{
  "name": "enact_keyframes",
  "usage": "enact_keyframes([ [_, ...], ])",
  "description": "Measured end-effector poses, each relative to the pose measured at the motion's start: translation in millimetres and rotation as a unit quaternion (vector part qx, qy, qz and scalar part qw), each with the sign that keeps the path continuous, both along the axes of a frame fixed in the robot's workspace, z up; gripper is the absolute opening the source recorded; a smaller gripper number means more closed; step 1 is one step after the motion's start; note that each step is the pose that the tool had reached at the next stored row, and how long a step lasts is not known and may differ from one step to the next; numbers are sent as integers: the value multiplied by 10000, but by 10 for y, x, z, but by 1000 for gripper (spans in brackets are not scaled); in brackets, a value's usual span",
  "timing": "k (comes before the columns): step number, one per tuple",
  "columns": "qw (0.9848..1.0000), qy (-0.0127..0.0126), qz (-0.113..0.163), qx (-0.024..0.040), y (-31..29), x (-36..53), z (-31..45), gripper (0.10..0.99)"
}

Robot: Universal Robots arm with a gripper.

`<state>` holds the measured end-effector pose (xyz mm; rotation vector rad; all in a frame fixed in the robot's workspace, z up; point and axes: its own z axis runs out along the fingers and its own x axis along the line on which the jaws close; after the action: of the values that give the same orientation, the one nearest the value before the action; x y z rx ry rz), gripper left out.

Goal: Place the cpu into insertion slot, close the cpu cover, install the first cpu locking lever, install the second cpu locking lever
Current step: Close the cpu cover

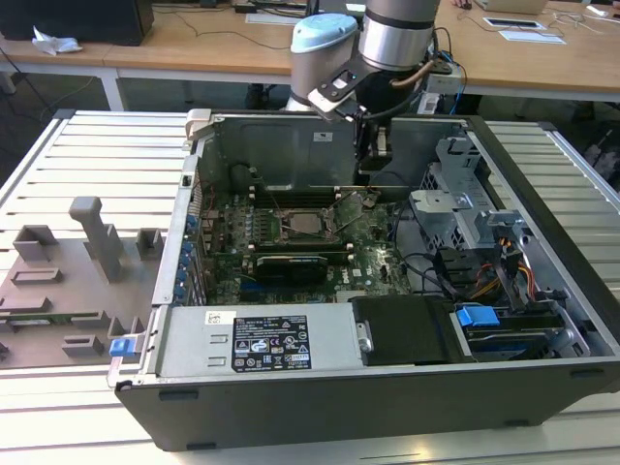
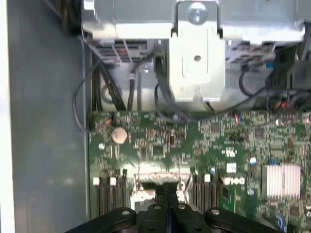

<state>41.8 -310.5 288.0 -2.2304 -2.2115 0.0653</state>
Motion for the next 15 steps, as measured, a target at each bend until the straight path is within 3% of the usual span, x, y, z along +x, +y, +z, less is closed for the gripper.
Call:
enact_keyframes([
  [5, 10000, 18, 0, -6, 7, 101, -19, 106],
  [10, 10000, 32, 0, -10, 10, 113, -132, 106],
  [15, 10000, 52, 0, -9, 36, 201, -247, 106],
])
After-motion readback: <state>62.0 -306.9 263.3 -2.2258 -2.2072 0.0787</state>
